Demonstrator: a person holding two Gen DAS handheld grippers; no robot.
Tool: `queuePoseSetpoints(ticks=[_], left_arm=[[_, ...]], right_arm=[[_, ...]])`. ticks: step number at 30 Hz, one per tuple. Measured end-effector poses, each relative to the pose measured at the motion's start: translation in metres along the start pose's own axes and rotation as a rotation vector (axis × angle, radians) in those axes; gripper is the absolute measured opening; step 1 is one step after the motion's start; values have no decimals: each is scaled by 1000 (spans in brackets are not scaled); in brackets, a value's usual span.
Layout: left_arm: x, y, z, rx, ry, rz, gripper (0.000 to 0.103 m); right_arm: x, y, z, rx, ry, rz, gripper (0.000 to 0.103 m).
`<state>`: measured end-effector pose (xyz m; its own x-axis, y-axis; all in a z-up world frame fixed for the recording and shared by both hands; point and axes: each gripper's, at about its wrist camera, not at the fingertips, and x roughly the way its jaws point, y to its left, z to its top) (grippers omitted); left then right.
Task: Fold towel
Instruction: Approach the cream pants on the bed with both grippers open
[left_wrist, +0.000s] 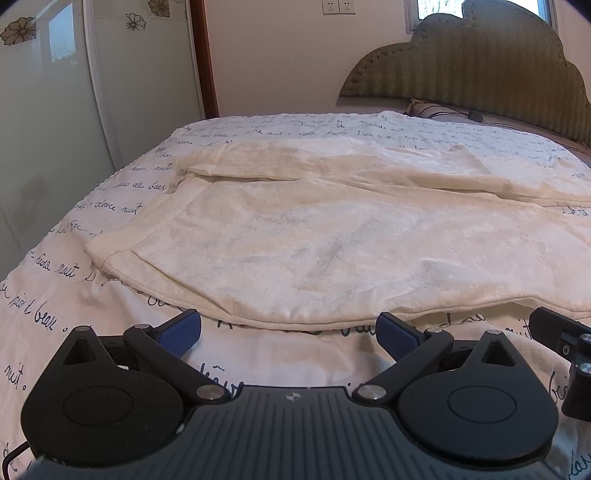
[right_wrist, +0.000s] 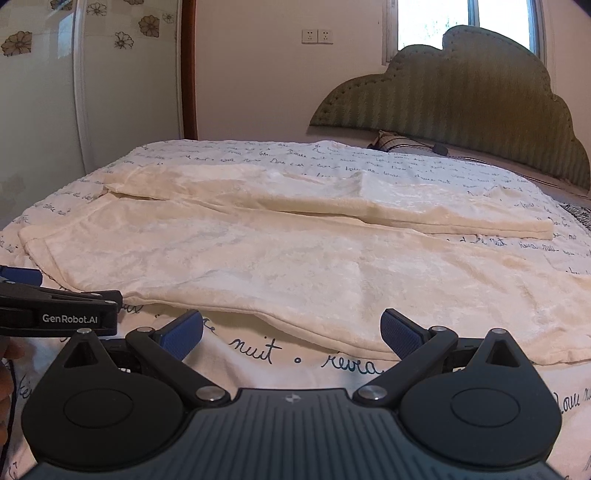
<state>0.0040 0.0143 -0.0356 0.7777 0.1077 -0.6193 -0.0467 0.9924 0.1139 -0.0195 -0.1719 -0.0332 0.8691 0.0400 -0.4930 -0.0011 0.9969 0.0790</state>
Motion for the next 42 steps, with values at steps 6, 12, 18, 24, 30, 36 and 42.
queuePoseSetpoints(ticks=[6, 12, 18, 24, 30, 36, 42], left_arm=[[0, 0, 0, -3, 4, -2, 103], [0, 0, 0, -4, 4, -5, 103], [0, -1, -1, -5, 3, -6, 103], [0, -1, 0, -6, 5, -2, 103], [0, 0, 0, -6, 8, 1, 103], [0, 2, 0, -3, 9, -1, 103], [0, 2, 0, -2, 8, -1, 103]], right_arm=[[0, -2, 3, 14, 33, 15, 103], [1, -10, 3, 65, 71, 20, 103], [1, -5, 3, 25, 80, 2, 103], [0, -4, 2, 18, 69, -8, 103], [-2, -5, 3, 16, 66, -11, 103], [0, -6, 3, 30, 78, -6, 103], [1, -4, 3, 26, 82, -6, 103]])
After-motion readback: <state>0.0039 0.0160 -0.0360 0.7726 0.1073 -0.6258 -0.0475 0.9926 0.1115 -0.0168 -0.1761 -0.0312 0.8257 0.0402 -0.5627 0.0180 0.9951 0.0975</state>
